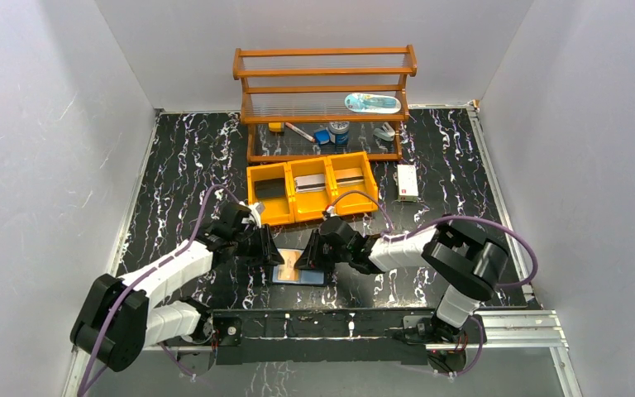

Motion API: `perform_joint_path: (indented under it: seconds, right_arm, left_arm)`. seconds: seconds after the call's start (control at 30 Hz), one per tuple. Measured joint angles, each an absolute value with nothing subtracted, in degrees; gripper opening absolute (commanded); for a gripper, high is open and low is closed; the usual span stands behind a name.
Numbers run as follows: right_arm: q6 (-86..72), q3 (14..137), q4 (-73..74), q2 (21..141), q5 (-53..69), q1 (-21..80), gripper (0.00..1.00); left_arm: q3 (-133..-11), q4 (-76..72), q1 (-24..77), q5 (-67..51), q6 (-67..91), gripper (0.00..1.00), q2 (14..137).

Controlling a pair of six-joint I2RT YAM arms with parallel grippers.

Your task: Take the credit cards out of the card holder

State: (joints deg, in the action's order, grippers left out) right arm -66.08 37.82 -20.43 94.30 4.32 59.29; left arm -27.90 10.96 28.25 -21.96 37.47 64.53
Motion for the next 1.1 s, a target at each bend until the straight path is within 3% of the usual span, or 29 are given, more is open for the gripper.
perform_joint_path:
  seconds: [0.17, 0.33, 0.43, 0.57, 1.1]
  right_arm:
    - [-67.59, 38.39, -20.82, 96.38, 5.1, 59.11, 0.31]
    - [-67.92, 38.46, -20.71, 96.55, 5.04, 59.11, 0.2]
    - [-68.01, 38.48, -20.49, 96.71, 4.93, 59.09, 0.19]
    - [-68.14, 38.48, -20.32, 96.71, 4.89, 59.05, 0.07]
    - [-67.9, 37.67, -18.57, 93.93, 2.72, 59.27, 0.09]
  left_arm:
    - [-26.94, 9.15, 28.25, -23.42, 37.47, 0.26, 66.72]
    - [-25.32, 7.7, 28.25, -24.01, 37.78, 0.24, 67.37]
    - [-24.91, 6.9, 28.25, -24.25, 38.39, 0.24, 67.37]
    - [-24.71, 6.44, 28.25, -24.45, 38.63, 0.24, 67.37]
    - [-24.23, 7.4, 28.25, -22.94, 38.81, 0.24, 66.26]
